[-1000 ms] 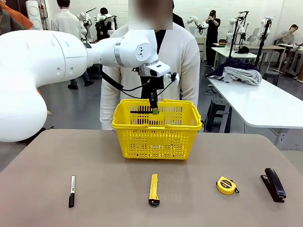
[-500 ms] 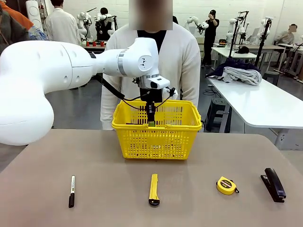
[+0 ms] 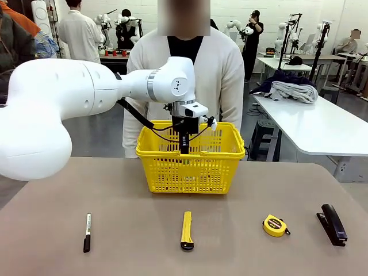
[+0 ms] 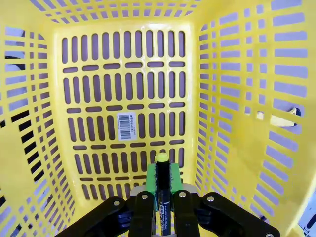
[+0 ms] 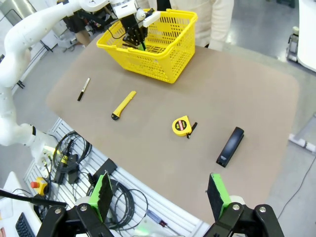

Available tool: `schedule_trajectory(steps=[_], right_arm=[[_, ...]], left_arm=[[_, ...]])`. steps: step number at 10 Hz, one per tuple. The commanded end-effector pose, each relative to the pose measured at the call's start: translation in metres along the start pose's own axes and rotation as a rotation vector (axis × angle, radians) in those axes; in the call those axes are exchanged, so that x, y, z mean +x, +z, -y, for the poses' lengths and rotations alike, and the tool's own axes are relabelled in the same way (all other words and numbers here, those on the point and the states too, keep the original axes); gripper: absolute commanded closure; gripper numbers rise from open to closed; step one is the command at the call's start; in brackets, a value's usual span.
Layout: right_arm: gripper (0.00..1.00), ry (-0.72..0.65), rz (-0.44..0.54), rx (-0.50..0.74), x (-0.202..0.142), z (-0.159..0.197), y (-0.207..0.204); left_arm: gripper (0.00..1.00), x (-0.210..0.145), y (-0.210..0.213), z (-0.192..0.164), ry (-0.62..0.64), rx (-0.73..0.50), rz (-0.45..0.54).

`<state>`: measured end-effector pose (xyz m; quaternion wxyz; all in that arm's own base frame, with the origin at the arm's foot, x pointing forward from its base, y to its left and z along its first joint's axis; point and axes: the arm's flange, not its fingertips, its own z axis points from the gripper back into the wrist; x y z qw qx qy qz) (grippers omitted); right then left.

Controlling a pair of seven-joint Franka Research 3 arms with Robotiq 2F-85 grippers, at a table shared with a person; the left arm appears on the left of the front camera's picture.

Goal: Place the items the person wants into the basket.
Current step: Pick up the item the person points to and place it in the Market Basket.

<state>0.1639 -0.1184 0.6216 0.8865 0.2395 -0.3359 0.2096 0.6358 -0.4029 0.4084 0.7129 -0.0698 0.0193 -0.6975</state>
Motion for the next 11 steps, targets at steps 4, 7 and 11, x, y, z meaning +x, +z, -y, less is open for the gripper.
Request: schedule_trajectory(steps=[4, 7, 11], right_arm=[[0.00, 0.011, 0.002, 0.017, -0.0003, 0.0000, -0.0011], [0.00, 0.011, 0.002, 0.017, -0.0003, 0.0000, -0.0011], [0.00, 0.011, 0.002, 0.017, -0.0003, 0.0000, -0.0011]], left_arm=[[0.00, 0.0112, 0.0037, -0.0088, -0.047, 0.012, -0.012], [0.00, 0.0107, 0.0040, -0.0081, -0.051, 0.015, -0.017], [0.00, 0.0140, 0.0060, -0.0049, -0.057, 0.042, -0.030]])
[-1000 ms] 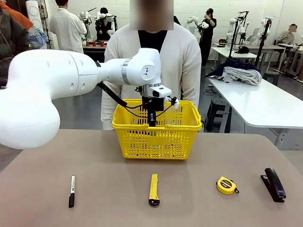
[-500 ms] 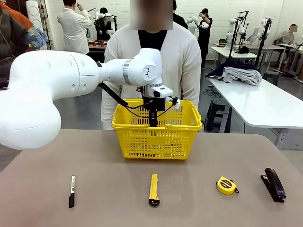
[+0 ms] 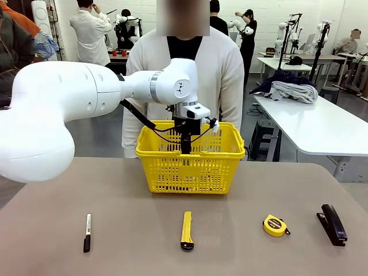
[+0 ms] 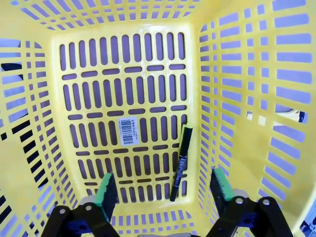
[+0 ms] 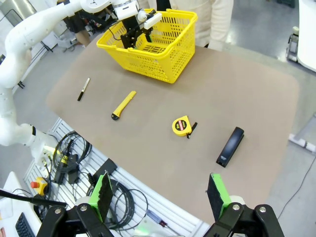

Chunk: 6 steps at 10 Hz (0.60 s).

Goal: Place the items the person wants into the basket.
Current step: Pick up the item the person points to and place it in the Market Basket.

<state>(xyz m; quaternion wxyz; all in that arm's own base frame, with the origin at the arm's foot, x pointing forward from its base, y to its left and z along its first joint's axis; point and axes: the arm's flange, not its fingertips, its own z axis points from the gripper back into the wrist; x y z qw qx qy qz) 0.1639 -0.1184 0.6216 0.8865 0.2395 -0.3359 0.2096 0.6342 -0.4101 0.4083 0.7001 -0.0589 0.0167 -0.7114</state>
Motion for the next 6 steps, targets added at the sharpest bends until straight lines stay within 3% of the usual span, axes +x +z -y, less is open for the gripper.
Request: schedule_trajectory(steps=[1, 3, 5, 6], right_arm=[[0.00, 0.011, 0.002, 0.017, 0.000, 0.000, -0.001], [0.00, 0.011, 0.002, 0.017, 0.000, 0.000, -0.001], [0.00, 0.011, 0.002, 0.017, 0.000, 0.000, -0.001], [0.00, 0.011, 0.002, 0.017, 0.000, 0.000, -0.001]], left_arm=[[0.00, 0.007, 0.008, -0.006, -0.016, 0.038, -0.036], [0.03, -0.003, 0.066, 0.023, -0.023, 0.098, -0.062], [0.03, -0.054, 0.172, 0.101, -0.037, 0.220, -0.017], [0.03, -0.093, 0.214, 0.155, 0.017, 0.314, -0.034]])
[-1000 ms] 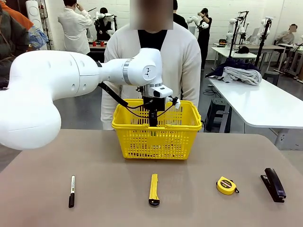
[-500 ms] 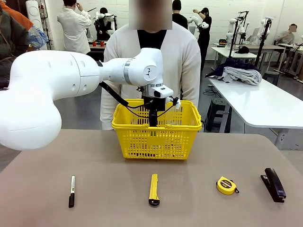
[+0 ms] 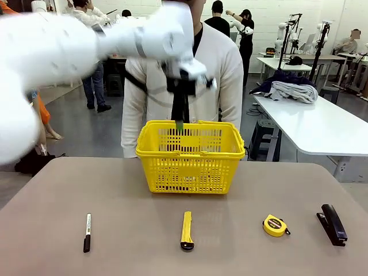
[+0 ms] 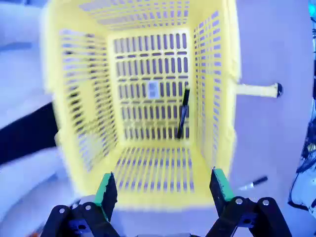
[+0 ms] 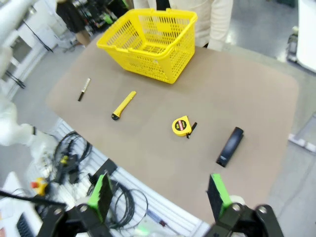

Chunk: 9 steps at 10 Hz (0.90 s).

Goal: Place the items the person wants into the basket.
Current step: Pick up the item the person points to and place it in the Market Basket.

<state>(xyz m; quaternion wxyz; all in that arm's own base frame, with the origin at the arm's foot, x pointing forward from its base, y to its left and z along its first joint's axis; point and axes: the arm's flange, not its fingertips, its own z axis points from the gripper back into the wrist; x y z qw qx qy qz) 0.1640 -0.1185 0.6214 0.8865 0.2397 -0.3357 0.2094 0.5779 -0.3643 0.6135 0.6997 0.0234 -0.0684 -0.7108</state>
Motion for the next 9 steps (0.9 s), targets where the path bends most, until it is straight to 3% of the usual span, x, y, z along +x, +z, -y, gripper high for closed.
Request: schedule_trajectory(steps=[1, 3, 5, 7, 9], right_arm=[[0.00, 0.012, 0.002, 0.017, 0.000, 0.000, -0.001], [0.00, 0.012, 0.002, 0.017, 0.000, 0.000, -0.001], [0.00, 0.012, 0.002, 0.017, 0.000, 0.000, -0.001], [0.00, 0.012, 0.002, 0.017, 0.000, 0.000, -0.001], [0.00, 0.012, 0.002, 0.017, 0.000, 0.000, -0.001]], left_arm=[[0.03, -0.093, 0.062, 0.111, 0.049, 0.118, -0.042], [0.03, -0.161, 0.085, 0.174, 0.130, 0.157, -0.008], [0.03, -0.229, 0.064, 0.206, 0.227, 0.151, 0.058], [0.03, -0.274, 0.038, 0.216, 0.296, 0.120, 0.137], [0.03, -0.297, 0.009, 0.203, 0.325, 0.051, 0.199]])
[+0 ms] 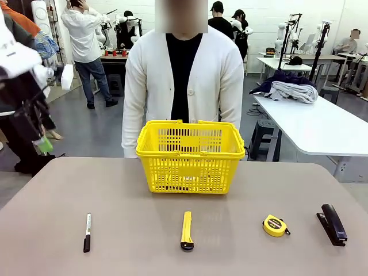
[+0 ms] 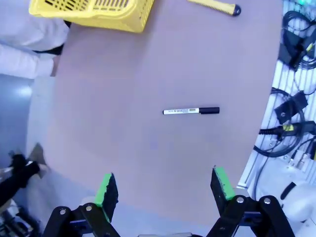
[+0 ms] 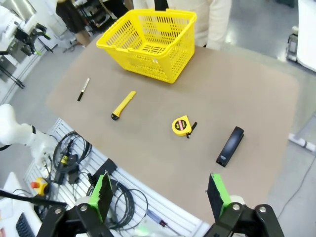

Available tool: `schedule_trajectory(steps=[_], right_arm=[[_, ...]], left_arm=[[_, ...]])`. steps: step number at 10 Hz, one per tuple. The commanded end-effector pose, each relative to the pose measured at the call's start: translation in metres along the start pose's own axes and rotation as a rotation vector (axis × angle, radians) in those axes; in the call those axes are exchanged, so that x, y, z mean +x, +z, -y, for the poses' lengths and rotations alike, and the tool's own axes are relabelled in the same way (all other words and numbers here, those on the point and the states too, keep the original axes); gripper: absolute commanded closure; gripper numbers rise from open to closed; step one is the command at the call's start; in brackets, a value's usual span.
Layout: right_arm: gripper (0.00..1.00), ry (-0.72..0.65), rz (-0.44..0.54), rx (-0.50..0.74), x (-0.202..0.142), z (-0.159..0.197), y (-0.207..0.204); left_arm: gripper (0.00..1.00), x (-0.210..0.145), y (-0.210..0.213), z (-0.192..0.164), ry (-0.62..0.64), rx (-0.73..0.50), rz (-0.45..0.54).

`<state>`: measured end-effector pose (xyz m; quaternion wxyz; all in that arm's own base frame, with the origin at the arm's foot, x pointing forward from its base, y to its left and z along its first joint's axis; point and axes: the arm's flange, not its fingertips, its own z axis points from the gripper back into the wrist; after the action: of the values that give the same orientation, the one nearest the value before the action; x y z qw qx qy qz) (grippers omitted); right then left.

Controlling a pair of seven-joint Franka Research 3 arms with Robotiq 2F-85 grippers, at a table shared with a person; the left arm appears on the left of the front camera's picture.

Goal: Place the items the person wants into the basket.
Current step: Pick up the item the person points to and place it in the Market Basket.

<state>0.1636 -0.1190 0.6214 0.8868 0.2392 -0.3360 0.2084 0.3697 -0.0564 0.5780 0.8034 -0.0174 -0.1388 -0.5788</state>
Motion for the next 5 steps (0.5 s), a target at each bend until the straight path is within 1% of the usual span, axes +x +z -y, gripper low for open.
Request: schedule_trajectory(steps=[1, 2, 3, 5], right_arm=[[0.00, 0.013, 0.002, 0.019, 0.000, 0.000, -0.001], [0.00, 0.013, 0.002, 0.019, 0.000, 0.000, -0.001], [0.00, 0.013, 0.002, 0.019, 0.000, 0.000, -0.001], [0.00, 0.013, 0.002, 0.019, 0.000, 0.000, -0.001]], left_arm=[[0.03, 0.012, -0.006, -0.011, -0.026, -0.012, 0.064], [0.03, 0.022, -0.008, -0.014, -0.047, -0.011, 0.027], [0.03, -0.004, -0.014, -0.004, 0.005, -0.011, 0.018], [0.03, -0.004, -0.014, -0.004, 0.005, -0.011, 0.018]])
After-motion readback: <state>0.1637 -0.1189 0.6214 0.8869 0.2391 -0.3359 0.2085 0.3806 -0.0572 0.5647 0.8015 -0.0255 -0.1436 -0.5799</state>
